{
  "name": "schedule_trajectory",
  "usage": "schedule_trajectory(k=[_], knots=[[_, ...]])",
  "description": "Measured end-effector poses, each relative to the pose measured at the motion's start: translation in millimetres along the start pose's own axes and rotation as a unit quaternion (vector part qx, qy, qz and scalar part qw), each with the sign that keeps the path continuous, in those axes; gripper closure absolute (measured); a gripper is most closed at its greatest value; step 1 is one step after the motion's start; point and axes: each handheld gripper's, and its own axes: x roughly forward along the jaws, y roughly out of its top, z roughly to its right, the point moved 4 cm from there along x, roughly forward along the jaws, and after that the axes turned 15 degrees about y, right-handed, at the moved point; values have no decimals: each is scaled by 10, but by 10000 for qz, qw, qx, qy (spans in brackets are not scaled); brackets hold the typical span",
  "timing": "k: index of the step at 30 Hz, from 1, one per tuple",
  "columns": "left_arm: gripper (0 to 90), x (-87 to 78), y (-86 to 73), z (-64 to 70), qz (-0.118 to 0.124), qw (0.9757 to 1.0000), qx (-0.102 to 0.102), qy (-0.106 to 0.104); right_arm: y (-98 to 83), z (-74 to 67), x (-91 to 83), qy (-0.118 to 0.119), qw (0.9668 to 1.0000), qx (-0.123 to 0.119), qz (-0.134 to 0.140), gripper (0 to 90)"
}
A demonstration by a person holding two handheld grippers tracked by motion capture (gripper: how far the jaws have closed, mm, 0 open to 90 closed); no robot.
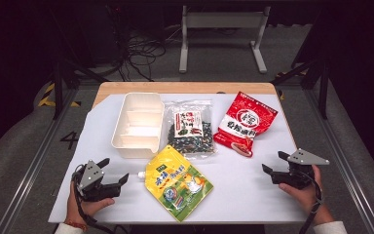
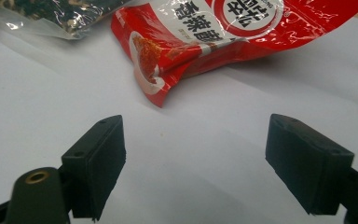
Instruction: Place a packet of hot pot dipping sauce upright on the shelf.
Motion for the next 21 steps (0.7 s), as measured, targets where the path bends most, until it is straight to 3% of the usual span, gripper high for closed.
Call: schedule_trajectory(k=[3, 8, 12, 16, 21], knots=[[170, -6, -15, 35, -113, 9997, 197, -10, -5, 31, 7, -84, 10000, 36, -37, 192], [168, -31, -46, 31, -139, 9998, 113, -48, 11, 134, 25, -154, 9996, 218, -1, 180], [165, -43, -75, 36, -187, 9995, 246, 0, 83, 180, 57, -191, 9995, 259, 30, 179], [166, -55, -92, 53, -222, 9996, 194, -46, 137, 233, 94, -172, 9993, 337, 60, 184], [165, -73, -111, 65, -275, 9991, 309, -22, 218, 319, 132, -133, 9989, 436, 147, 185]])
